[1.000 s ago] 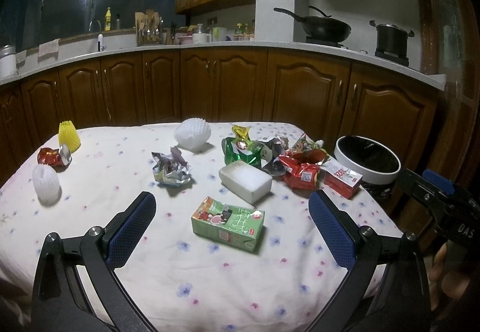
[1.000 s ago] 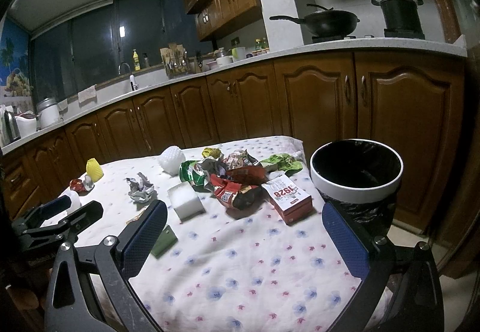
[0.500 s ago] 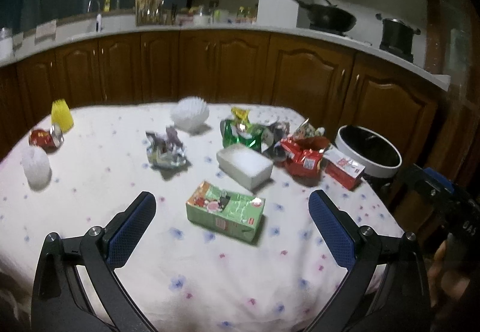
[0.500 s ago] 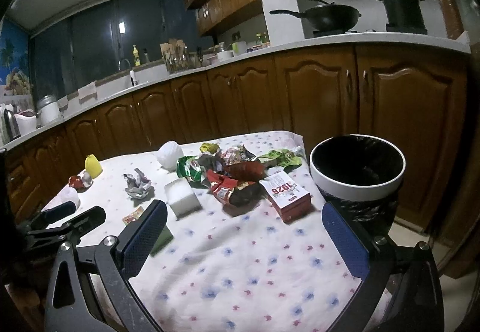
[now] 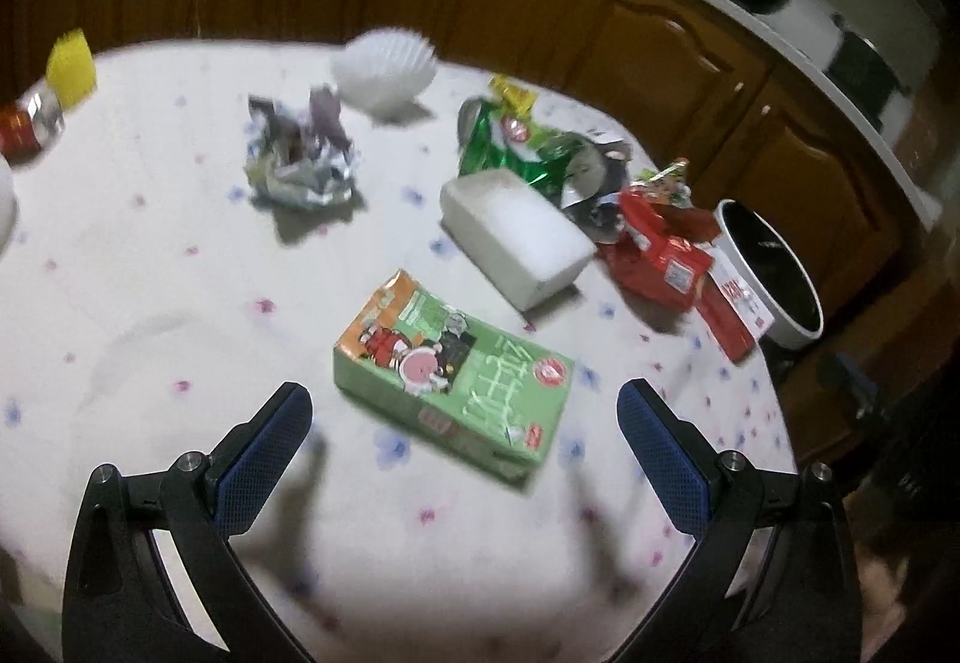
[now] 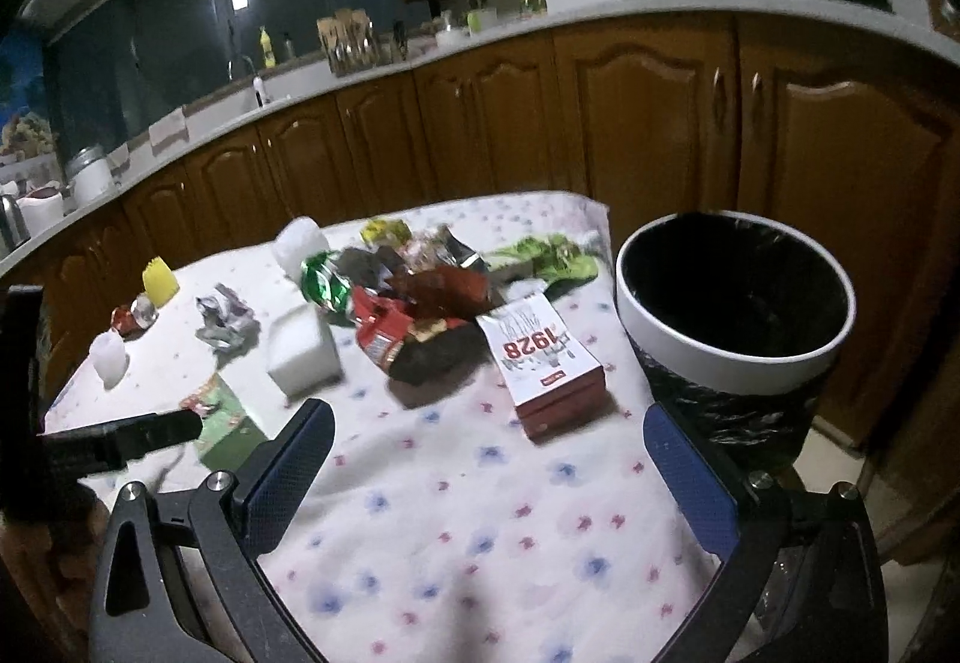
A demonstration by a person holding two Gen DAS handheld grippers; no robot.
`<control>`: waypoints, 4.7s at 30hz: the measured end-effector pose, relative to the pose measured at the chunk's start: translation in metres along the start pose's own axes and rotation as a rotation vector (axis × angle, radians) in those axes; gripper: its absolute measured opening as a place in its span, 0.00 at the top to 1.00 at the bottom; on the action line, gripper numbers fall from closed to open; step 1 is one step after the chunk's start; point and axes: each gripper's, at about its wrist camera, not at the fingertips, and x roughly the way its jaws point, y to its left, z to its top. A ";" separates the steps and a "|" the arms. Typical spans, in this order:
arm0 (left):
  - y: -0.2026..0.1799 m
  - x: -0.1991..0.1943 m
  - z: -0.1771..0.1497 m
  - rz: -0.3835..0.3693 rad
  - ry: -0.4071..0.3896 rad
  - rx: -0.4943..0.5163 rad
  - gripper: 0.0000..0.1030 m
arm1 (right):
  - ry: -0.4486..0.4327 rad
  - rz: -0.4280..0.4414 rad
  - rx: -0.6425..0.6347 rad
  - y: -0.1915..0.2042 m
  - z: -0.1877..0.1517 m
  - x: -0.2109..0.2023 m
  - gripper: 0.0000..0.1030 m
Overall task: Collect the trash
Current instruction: 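Grasp the green milk carton with the left tool while the right tool grasps the white carton, then carry both cartons over the trash bin and open both tools to drop them, then move both open tools back over the table toward the trash pile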
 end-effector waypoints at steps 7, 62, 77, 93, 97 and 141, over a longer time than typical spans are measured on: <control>-0.004 0.029 0.021 0.005 0.073 -0.047 0.00 | 0.066 -0.008 -0.047 -0.017 0.018 0.032 0.01; -0.242 0.060 0.083 -0.261 0.051 0.475 0.53 | 0.044 -0.114 0.146 -0.156 0.071 0.016 0.47; -0.317 0.125 0.104 -0.230 0.129 0.598 0.53 | 0.116 -0.154 0.103 -0.196 0.088 0.046 0.48; -0.332 0.163 0.106 -0.177 0.179 0.640 0.52 | 0.190 -0.168 0.050 -0.209 0.090 0.074 0.49; -0.332 0.169 0.106 -0.165 0.185 0.645 0.52 | 0.198 -0.172 0.047 -0.211 0.090 0.076 0.49; -0.054 0.004 0.080 -0.045 -0.088 0.172 0.23 | 0.205 0.063 0.070 -0.023 0.050 0.054 0.01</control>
